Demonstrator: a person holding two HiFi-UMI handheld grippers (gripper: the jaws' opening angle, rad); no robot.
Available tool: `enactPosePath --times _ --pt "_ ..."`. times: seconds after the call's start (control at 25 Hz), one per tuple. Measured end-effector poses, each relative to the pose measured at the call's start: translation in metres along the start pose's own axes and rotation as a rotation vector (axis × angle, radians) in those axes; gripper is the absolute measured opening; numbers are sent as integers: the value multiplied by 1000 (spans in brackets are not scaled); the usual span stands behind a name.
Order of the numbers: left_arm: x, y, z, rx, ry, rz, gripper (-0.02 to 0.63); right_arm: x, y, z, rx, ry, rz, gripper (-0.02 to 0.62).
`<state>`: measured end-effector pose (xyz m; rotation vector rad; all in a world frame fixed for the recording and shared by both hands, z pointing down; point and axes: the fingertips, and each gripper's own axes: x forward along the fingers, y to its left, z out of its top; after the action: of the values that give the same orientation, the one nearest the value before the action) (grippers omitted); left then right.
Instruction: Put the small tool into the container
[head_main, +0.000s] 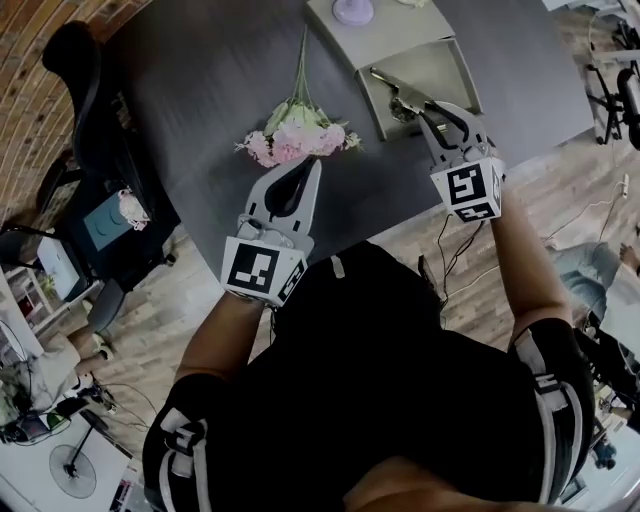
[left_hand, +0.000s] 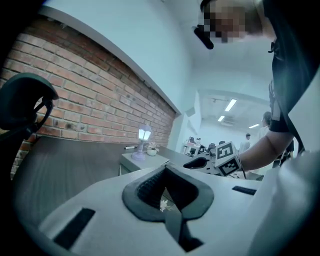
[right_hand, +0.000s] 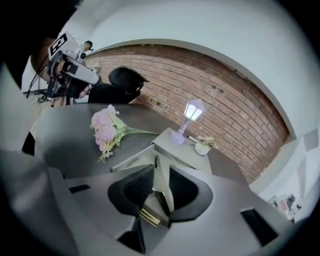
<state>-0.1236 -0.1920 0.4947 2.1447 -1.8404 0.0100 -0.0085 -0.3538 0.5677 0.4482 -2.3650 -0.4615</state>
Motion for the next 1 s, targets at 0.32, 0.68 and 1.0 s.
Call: enactPosePath --times 0.32,0.68,1.0 --pt "12 -43 40 68 -40 -104 9 -90 -45 28 285 -119 -203 -2" --pt "26 -76 87 134 -92 -195 9 -175 -69 47 550 -237 -350 -3" --pt "31 -117 105 183 -141 -294 9 -225 -67 49 627 -304 -449 -5"
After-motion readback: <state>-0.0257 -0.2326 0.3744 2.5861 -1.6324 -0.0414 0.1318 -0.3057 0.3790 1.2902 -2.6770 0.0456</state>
